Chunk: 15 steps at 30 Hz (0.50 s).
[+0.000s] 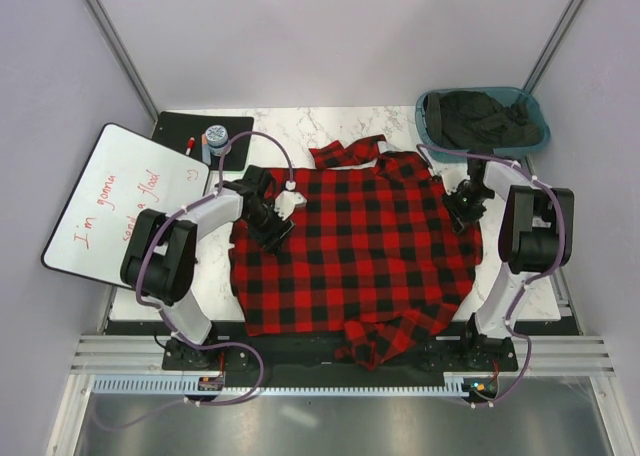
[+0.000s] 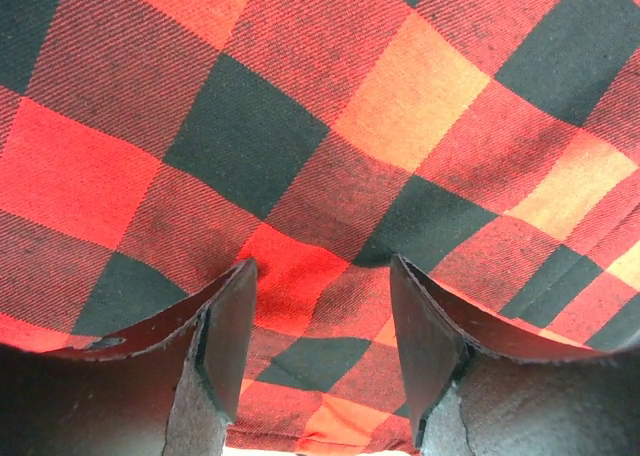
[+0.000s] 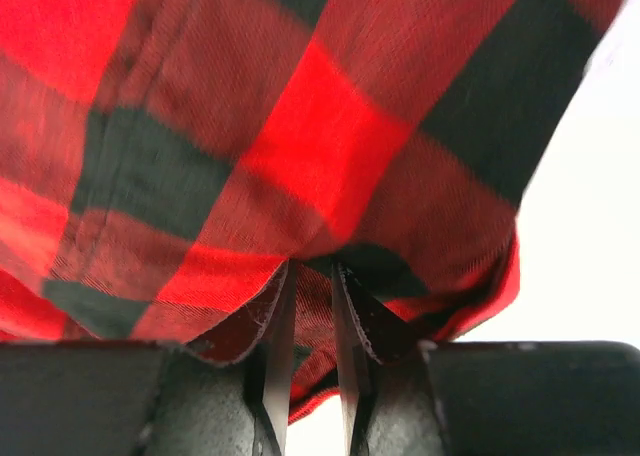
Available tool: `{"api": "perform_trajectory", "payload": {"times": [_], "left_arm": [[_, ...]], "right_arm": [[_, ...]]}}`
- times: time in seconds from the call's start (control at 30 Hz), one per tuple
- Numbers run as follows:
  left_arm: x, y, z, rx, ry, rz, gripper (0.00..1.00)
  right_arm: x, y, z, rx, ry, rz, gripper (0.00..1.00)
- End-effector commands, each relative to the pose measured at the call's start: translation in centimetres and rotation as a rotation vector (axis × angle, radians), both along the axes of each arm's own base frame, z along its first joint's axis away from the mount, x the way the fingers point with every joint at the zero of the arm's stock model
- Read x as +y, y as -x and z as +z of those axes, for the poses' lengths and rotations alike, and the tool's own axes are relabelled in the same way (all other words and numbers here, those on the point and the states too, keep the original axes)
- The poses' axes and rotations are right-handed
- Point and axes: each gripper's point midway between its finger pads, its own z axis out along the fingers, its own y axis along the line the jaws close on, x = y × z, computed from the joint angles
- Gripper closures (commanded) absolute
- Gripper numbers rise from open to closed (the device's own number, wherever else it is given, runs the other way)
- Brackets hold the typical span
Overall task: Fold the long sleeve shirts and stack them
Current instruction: Flatten the shirt out
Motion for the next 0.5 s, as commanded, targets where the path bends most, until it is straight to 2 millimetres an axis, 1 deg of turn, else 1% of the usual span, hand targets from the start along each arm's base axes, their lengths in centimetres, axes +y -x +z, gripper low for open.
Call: {"api": "perform_trajectory", "payload": {"times": [0.0, 0.03, 0.1, 0.13, 0.17, 0.2, 0.23, 0.27, 0.3, 0.33, 0.37, 0.4, 0.43, 0.47], "left_arm": [[1.2, 2.0, -0.9, 0.029, -0.028, -0.029, 0.37], [1.4, 3.1, -1.1, 0.041, -0.03, -0.036, 0.37], [1.9, 4.4, -1.3, 0.064, -0.037, -0.049, 0.37], [2.1, 5.2, -1.2, 0.072, -0.034, -0.058, 0.37], [2.2, 5.5, -1.1, 0.07, -0.033, -0.064, 0.37], [2.2, 5.6, -0.8, 0.068, -0.03, -0.065, 0.37], [2.0, 5.2, 0.3, 0.046, -0.016, -0.078, 0.35], [1.4, 4.7, 1.1, 0.033, 0.013, -0.083, 0.34], [0.6, 3.2, 2.8, -0.015, 0.043, -0.087, 0.33], [0.0, 2.3, 3.9, -0.044, 0.069, -0.09, 0.3], [-0.8, 1.5, 4.9, -0.061, 0.113, -0.094, 0.29], [-1.8, -0.5, 6.9, -0.119, 0.147, -0.094, 0.28], [-2.6, -1.3, 7.9, -0.129, 0.197, -0.098, 0.28], [-2.7, -2.5, 8.1, -0.131, 0.221, -0.077, 0.27]], "right_arm": [[-1.5, 3.0, -1.0, 0.016, 0.076, 0.035, 0.71], [-1.5, 4.7, -1.1, 0.034, 0.083, 0.046, 0.7], [-1.2, 6.3, -0.9, 0.054, 0.075, 0.07, 0.69], [-0.7, 6.9, -0.1, 0.042, 0.045, 0.077, 0.68], [-0.1, 8.0, 0.6, 0.072, 0.018, 0.089, 0.66], [0.3, 8.1, 1.4, 0.067, -0.006, 0.105, 0.64], [0.7, 7.0, 3.2, 0.012, -0.031, 0.109, 0.62], [1.4, 6.5, 4.2, -0.007, -0.066, 0.105, 0.58], [1.5, 4.2, 6.2, -0.086, -0.075, 0.087, 0.57], [1.8, 2.9, 7.1, -0.121, -0.092, 0.077, 0.55], [2.2, 0.8, 7.9, -0.185, -0.118, 0.06, 0.51], [2.4, -1.7, 9.6, -0.255, -0.13, 0.023, 0.51], [2.5, -3.3, 9.2, -0.262, -0.146, 0.0, 0.51], [2.5, -5.8, 9.5, -0.332, -0.156, -0.021, 0.51]]}}
